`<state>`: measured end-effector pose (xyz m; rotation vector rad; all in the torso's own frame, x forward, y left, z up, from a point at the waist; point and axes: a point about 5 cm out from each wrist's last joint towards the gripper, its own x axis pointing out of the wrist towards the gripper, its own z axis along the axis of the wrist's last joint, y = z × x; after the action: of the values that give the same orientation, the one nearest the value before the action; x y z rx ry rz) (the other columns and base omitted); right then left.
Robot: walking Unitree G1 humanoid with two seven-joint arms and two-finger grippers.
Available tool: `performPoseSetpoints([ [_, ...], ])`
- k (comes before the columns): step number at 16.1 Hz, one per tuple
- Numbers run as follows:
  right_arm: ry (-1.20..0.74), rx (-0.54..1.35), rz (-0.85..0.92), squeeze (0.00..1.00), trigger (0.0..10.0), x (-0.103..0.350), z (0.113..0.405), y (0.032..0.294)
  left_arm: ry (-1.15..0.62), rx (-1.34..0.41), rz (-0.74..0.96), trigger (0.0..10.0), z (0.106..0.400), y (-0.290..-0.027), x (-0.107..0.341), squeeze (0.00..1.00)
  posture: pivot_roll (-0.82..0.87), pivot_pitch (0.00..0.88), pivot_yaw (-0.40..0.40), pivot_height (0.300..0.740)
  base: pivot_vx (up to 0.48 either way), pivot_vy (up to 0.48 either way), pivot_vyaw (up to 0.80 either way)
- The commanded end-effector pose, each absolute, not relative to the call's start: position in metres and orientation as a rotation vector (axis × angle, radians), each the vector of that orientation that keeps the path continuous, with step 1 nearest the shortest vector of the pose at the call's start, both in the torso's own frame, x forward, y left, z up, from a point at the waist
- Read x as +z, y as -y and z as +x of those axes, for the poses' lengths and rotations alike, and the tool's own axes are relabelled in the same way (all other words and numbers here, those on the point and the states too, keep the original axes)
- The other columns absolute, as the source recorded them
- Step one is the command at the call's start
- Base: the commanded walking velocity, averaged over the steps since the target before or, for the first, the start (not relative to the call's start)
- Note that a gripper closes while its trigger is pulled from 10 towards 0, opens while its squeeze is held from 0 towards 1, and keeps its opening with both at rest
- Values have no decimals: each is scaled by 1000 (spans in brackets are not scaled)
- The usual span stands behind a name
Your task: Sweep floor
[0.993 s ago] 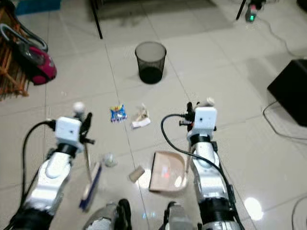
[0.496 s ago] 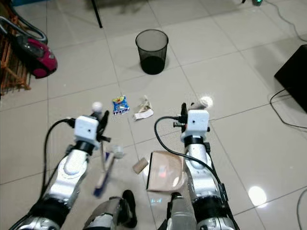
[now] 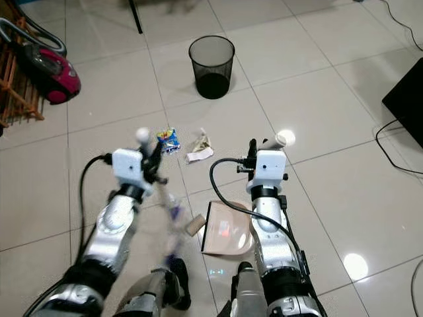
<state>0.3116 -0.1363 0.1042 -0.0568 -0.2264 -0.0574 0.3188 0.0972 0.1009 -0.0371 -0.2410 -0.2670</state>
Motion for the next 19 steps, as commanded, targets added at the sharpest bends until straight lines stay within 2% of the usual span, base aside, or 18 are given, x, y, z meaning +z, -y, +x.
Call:
performPoseSetpoints([
  [1,195,-60,-54,0,10000,95,308,135,203,-292,-96,10000,314,-92,92,0,-131,332,86,740,0,0,0],
  [6,199,-54,-41,0,10000,97,312,138,261,-436,-147,10000,317,-79,110,0,-131,313,88,740,0,0,0],
  [9,203,-93,-7,0,10000,98,311,152,306,-558,-104,10000,315,-80,121,0,-130,294,97,740,0,0,0],
  [12,204,-143,6,0,10000,96,304,172,378,-592,-9,10000,317,-97,142,0,-124,259,107,740,0,0,0],
  [14,205,-158,15,0,10000,96,302,178,413,-560,26,10000,322,-108,154,0,-122,246,108,740,0,0,0],
  [19,224,-229,62,0,10000,98,296,203,478,-418,128,10000,340,-155,207,0,-114,176,122,740,0,0,0],
])
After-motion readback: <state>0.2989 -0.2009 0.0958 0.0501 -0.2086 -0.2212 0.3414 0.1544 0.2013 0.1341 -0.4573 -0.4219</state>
